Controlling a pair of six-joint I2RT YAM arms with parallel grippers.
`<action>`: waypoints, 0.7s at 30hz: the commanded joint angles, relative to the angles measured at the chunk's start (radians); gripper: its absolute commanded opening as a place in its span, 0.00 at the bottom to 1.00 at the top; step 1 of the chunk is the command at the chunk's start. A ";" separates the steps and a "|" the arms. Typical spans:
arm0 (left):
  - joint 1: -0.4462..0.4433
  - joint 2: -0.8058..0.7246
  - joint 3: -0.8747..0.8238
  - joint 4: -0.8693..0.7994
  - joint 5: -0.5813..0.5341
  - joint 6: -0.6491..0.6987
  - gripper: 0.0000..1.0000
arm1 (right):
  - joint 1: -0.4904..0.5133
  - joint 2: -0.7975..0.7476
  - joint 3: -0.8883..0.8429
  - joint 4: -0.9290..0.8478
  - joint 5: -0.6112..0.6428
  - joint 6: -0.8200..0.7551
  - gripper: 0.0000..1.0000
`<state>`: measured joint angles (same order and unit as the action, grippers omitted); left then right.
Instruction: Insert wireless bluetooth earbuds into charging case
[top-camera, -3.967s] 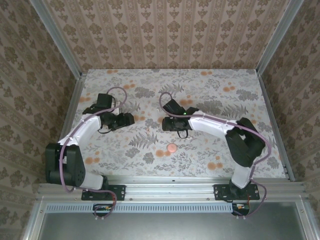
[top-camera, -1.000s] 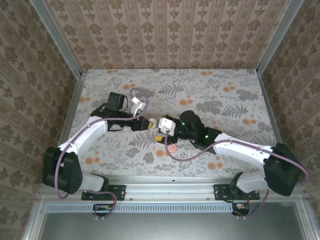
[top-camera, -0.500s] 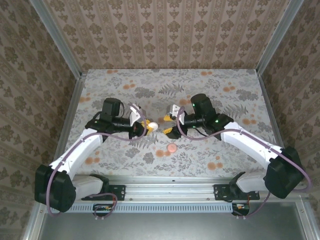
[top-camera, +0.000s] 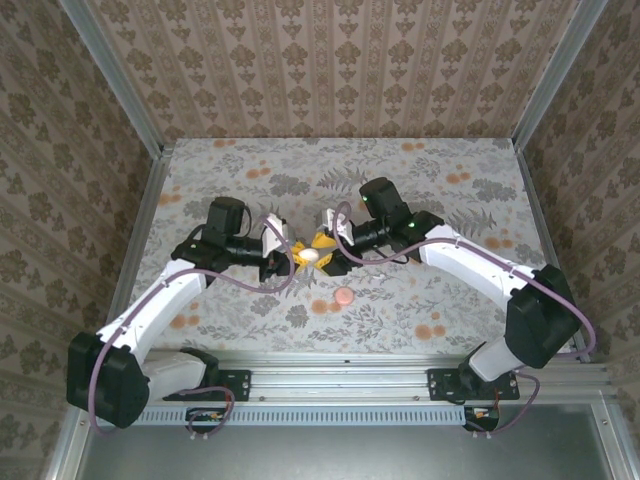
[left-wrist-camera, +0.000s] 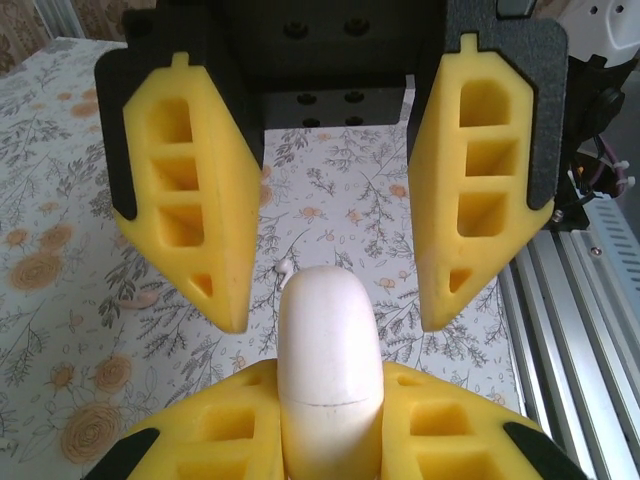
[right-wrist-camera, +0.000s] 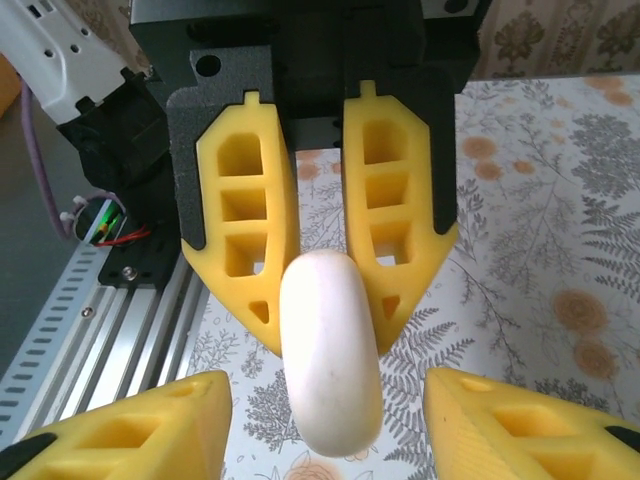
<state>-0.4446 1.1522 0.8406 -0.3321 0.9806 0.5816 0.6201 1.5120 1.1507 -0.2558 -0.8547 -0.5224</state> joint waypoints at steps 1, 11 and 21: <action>-0.004 -0.027 -0.007 -0.004 0.031 0.038 0.11 | 0.007 0.021 0.035 -0.035 -0.063 -0.031 0.48; -0.030 -0.031 -0.016 0.000 0.023 0.047 0.11 | 0.009 0.048 0.062 -0.053 -0.093 -0.042 0.23; -0.041 -0.037 -0.037 -0.030 -0.006 0.106 0.48 | 0.006 0.029 0.069 -0.145 -0.030 -0.153 0.13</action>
<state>-0.4774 1.1358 0.8207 -0.3523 0.9684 0.6338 0.6209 1.5482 1.1847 -0.3454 -0.8902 -0.6140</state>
